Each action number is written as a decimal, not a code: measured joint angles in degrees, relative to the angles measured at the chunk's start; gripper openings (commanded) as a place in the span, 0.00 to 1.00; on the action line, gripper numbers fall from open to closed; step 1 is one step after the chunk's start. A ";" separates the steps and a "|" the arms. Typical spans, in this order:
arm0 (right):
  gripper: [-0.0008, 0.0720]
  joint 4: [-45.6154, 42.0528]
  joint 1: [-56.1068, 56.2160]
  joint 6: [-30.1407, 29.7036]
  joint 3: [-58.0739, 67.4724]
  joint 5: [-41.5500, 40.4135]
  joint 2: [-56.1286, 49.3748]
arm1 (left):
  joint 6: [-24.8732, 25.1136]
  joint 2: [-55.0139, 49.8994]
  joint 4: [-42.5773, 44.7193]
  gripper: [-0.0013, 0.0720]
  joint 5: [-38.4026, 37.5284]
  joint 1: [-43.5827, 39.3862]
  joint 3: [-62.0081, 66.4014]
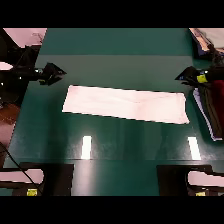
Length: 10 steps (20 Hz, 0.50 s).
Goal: Fold the shirts.
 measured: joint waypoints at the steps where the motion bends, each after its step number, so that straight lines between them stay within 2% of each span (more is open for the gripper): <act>1: 0.72 0.00 -1.25 -0.28 0.24 1.73 0.35 | 0.79 -0.04 -0.44 0.06 -2.12 -0.04 0.81; 4: 0.74 -1.11 -5.64 -1.84 0.46 7.45 1.01 | 2.91 -0.13 -1.18 0.06 -7.93 -0.28 2.03; 6: 0.96 -1.14 -8.87 -3.15 -0.68 10.56 1.25 | 3.65 -0.13 -1.46 0.06 -10.60 -1.49 2.43; 10: 0.96 -1.44 -15.06 -6.49 -8.00 12.00 1.31 | 4.33 -0.13 -1.01 0.06 -12.02 -6.75 2.71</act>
